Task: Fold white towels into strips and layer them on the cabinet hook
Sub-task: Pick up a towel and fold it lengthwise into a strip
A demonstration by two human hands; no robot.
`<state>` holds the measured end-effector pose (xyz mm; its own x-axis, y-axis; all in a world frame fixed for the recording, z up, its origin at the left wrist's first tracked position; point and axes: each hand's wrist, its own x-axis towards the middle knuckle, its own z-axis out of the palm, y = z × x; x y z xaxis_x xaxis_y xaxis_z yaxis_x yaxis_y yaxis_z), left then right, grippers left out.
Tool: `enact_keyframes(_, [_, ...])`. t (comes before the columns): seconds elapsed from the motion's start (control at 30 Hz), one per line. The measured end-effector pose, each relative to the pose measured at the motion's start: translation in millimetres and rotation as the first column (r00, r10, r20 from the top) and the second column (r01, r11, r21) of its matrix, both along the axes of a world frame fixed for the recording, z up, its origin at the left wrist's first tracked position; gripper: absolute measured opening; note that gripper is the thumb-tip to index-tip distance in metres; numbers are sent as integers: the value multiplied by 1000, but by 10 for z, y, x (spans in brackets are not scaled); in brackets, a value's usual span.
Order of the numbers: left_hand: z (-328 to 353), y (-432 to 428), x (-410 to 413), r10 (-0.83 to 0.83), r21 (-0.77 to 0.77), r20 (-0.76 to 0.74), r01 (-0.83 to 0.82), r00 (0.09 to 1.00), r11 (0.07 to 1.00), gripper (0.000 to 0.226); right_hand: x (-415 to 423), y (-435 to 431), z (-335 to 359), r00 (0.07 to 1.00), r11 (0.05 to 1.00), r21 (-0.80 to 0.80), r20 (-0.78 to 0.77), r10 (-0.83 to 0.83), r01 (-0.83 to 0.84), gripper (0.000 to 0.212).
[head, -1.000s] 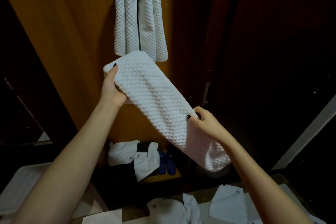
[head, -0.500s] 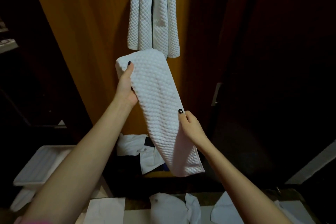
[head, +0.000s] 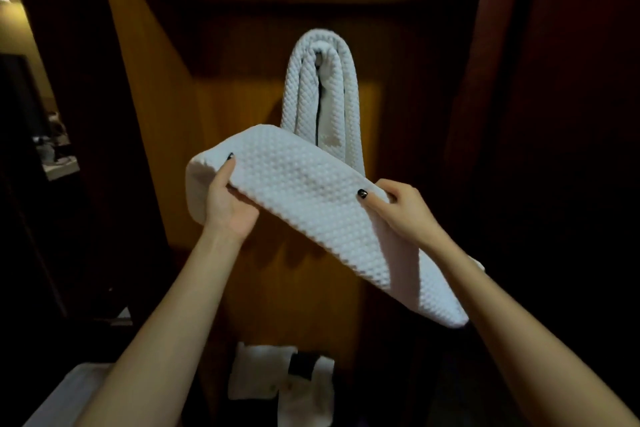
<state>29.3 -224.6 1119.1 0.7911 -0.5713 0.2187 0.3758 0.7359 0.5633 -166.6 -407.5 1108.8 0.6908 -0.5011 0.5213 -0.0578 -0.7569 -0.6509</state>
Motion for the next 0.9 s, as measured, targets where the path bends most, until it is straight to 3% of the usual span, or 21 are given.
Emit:
enact_keyframes(0.17, [557, -72, 498, 30, -55, -32, -32, 999, 998, 49, 409, -399, 614, 998, 990, -127, 38, -56, 60, 48])
enact_keyframes(0.3, [955, -233, 837, 37, -42, -4, -37, 999, 998, 18, 680, -659, 1113, 996, 987, -142, 62, -64, 72, 52])
enact_keyframes(0.43, [1163, -416, 1071, 5, -55, 89, 0, 996, 998, 18, 848, -851, 1558, 979, 999, -39, 205, 9, -1, 38])
enact_keyframes(0.7, [1762, -979, 1520, 44, -174, 138, -20, 989, 985, 9, 1408, -1433, 2438, 933, 998, 44, 356, -50, 37, 44])
enact_keyframes(0.8, [1900, -1162, 1675, 79, -193, 140, -51, 987, 980, 9, 1623, -1695, 2653, 937, 983, 175, 348, -11, -54, 48])
enact_keyframes(0.9, [1979, -1336, 1845, 103, -176, 154, -76, 983, 981, 10, 1827, -1927, 2839, 953, 961, 259, 304, 14, -96, 35])
